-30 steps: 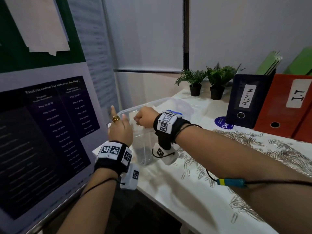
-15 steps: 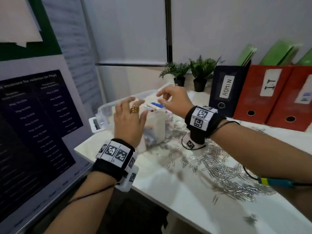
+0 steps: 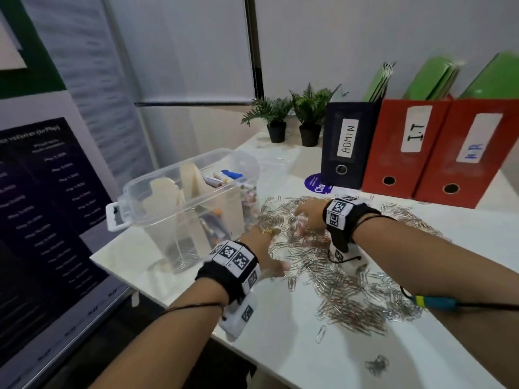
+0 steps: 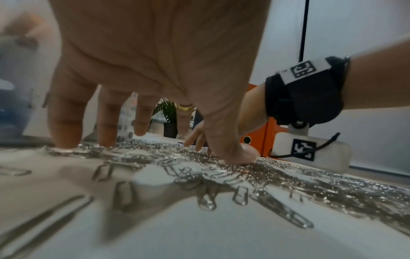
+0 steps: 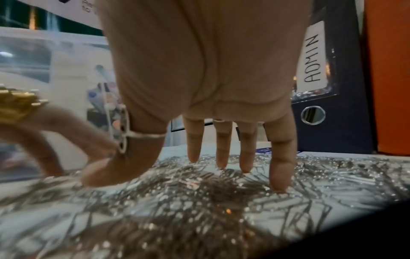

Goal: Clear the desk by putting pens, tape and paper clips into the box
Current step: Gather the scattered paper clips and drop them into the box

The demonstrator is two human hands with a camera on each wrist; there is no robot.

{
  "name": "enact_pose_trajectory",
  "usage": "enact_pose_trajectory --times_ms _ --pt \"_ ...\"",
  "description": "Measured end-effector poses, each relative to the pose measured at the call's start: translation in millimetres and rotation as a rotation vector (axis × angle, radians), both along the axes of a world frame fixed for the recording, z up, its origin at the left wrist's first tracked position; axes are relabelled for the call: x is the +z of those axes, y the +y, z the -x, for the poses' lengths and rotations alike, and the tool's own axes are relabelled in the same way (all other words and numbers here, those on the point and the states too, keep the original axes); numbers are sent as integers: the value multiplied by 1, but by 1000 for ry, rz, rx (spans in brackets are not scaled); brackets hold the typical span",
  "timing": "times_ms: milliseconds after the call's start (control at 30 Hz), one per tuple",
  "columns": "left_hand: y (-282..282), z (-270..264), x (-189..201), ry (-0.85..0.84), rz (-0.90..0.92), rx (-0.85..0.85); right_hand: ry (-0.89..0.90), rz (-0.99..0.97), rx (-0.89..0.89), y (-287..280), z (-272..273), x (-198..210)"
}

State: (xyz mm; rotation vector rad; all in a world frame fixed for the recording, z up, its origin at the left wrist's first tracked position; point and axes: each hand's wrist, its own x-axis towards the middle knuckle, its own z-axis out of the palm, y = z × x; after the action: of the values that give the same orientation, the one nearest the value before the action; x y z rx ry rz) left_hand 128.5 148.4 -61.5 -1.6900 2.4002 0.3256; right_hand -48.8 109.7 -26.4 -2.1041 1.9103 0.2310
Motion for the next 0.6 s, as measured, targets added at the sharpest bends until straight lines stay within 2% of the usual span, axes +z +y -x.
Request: enact_pose_trajectory --times_ms 100,233,433,600 --pt "-4 9 -8 -29 24 12 -34 -24 20 2 0 -13" --pt "0 24 -6 -95 76 14 -14 38 53 3 1 -23" --pt "-6 32 -7 68 29 40 80 80 112 -2 -9 -27" --pt "-2 35 -7 120 -50 20 6 96 77 -2 -9 -30"
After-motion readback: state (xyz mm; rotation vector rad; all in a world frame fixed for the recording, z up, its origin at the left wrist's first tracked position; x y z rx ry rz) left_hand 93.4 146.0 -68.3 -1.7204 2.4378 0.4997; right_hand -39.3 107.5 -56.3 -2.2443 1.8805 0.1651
